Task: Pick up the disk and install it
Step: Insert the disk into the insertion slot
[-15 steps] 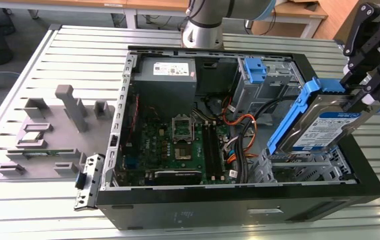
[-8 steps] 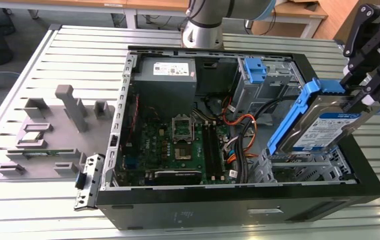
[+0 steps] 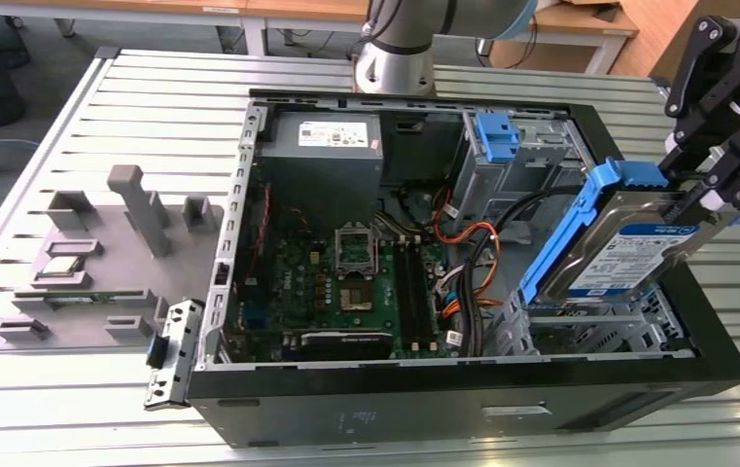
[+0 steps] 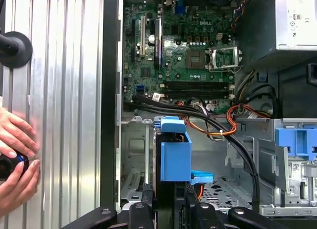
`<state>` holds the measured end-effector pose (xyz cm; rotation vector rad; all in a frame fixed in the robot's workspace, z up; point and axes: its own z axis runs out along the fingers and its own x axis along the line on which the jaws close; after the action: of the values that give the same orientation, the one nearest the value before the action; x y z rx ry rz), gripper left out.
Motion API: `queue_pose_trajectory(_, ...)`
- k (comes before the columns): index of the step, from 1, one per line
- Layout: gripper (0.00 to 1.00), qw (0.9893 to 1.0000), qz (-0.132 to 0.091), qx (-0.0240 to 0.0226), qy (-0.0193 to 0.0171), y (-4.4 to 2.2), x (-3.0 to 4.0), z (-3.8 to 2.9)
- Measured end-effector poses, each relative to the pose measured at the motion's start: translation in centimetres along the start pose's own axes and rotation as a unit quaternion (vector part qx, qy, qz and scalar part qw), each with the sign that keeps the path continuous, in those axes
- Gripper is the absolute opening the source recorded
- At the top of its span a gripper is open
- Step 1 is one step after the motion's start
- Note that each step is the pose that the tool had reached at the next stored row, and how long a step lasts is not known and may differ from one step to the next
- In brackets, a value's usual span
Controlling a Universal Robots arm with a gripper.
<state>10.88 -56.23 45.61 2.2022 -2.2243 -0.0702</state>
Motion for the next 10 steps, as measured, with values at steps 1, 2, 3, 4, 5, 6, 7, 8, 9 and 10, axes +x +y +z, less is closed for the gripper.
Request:
queue_pose_trajectory(1, 0.35, 1.0000, 0.000, 0.0000, 0.0001, -0.03, 0.00, 0.00)
queue_pose_trajectory(2, 0.35, 1.0000, 0.000, 0.0000, -0.0001, -0.10, 0.00, 0.02)
queue_pose_trajectory(3, 0.35, 1.0000, 0.000, 0.0000, -0.0001, -0.16, -0.01, 0.03)
queue_pose_trajectory(4, 0.35, 1.0000, 0.000, 0.0000, -0.0001, -0.17, -0.01, 0.03)
queue_pose_trajectory(5, 0.35, 1.0000, 0.000, 0.0000, 0.0000, -0.17, 0.00, 0.03)
queue_pose_trajectory(6, 0.35, 1.0000, 0.000, 0.0000, 0.0000, -0.18, 0.00, 0.07)
queue_pose_trajectory(7, 0.35, 1.0000, 0.000, 0.0000, 0.0000, -0.19, 0.01, 0.13)
queue_pose_trajectory(8, 0.35, 1.0000, 0.000, 0.0000, 0.0000, -0.20, 0.01, 0.16)
queue_pose_trajectory(9, 0.35, 1.0000, 0.000, 0.0000, 0.0000, -0.20, 0.01, 0.17)
queue_pose_trajectory(10, 0.35, 1.0000, 0.000, 0.0000, 0.0001, -0.20, 0.02, 0.17)
